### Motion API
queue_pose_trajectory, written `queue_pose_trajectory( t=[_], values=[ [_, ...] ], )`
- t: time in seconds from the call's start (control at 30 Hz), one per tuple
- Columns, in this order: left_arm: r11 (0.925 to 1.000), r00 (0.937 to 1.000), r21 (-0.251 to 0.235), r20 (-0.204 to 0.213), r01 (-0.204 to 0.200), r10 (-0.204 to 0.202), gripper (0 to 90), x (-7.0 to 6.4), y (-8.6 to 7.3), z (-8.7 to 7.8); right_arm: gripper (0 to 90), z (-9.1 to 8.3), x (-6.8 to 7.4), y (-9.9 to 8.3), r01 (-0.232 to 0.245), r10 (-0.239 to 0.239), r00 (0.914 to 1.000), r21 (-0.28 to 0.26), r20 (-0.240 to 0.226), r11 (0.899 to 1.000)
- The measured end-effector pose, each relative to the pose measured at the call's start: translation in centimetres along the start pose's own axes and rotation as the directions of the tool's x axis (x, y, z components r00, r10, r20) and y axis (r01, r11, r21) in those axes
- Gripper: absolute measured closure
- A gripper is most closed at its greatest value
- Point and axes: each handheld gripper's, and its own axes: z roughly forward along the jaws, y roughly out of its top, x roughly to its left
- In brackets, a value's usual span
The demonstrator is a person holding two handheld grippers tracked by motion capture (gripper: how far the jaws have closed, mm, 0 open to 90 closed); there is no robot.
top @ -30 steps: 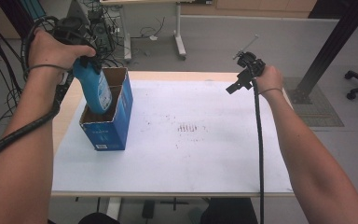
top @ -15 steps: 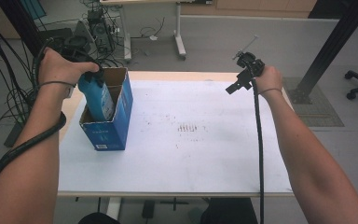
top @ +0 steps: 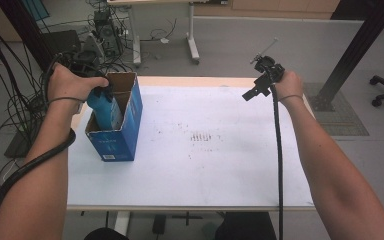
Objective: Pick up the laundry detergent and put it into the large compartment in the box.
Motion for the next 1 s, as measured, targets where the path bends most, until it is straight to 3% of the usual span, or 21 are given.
queue_pose_trajectory(
  t=[1.0],
  values=[
    [0.9982, 0.9999, 0.06, -0.01, -0.004, 0.004, 37.7, -1.0, -0.7, 4.4, 3.4, 0.2, 0.1, 0.0, 0.005, -0.005, 1.0, 0.0, -0.005, 1.0]
  ],
)
